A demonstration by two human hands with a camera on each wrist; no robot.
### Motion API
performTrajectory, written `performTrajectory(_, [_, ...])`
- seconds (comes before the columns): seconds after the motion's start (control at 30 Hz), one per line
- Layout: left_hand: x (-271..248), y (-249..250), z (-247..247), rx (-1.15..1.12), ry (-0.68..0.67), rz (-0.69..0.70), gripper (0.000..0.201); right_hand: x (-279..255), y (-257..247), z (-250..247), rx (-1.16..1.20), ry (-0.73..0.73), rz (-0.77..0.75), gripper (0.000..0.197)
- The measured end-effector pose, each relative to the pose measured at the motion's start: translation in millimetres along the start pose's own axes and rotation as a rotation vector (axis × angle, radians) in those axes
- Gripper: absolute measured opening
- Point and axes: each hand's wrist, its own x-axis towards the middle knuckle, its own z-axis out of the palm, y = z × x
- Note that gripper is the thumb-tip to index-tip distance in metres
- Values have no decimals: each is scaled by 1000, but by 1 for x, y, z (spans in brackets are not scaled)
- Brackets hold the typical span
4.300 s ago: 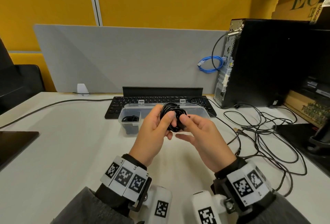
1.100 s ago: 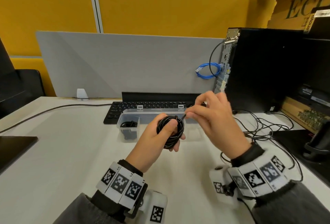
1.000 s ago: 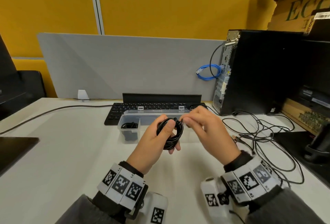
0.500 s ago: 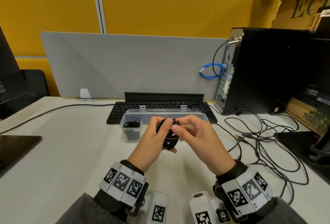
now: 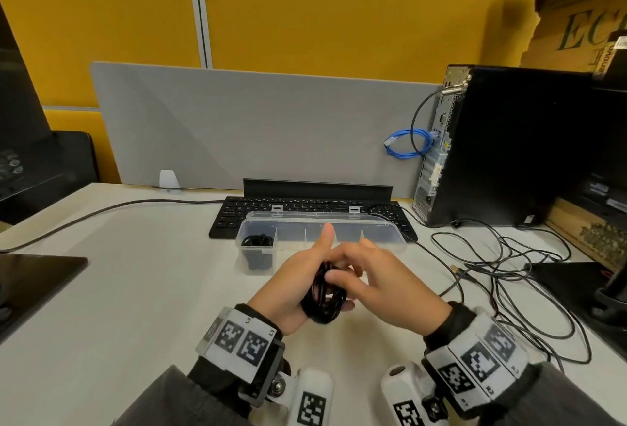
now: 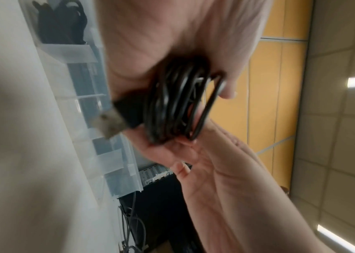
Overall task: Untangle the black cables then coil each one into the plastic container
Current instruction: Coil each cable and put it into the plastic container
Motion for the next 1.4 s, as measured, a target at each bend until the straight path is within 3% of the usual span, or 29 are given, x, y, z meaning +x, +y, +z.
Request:
performTrajectory(0.23, [5,-3,-7,-12,250,162,62,12,-14,7,10,60,28,23])
performTrajectory(0.37, [7,-5,-14,30,336,146,59,19,-28,14,-31,49,31,29])
performTrajectory(0.53, [14,-8,-29,-62,391,147,71,48,-26,17,94,20,138,21])
performTrajectory(0.63, [16,-6,-44,-104,476,179,46,88,-8,12,76,200,236,23])
performTrajectory(0.7, [19,-9,-56,-17,578,180,28,113,3,11,21,266,284,24])
performTrajectory(0.77, [21,-14,-66,150,628,173,29,130,14,19,-90,205,314,24])
performTrajectory(0.9, [24,-17,-81,364,658,196,24,142,28,50,-332,-181,350,26])
performTrajectory(1.0, [25,-16,-87,411,673,215,24,143,28,57,-407,-195,359,27])
performTrajectory(1.1, [27,-16,-89,434,690,239,24,142,24,59,-684,-179,273,29])
performTrajectory(1.2, [26,-17,-90,425,696,258,23,148,20,58,-861,-348,239,34])
performTrajectory(1.3, [25,-16,-91,437,695,250,23,149,19,50,-808,-559,258,45])
performTrajectory(1.33, [24,-16,-92,445,690,250,23,146,21,44,-696,-543,237,44])
performTrajectory(1.4, [24,-17,-92,464,674,253,22,136,23,22,-217,-267,262,38])
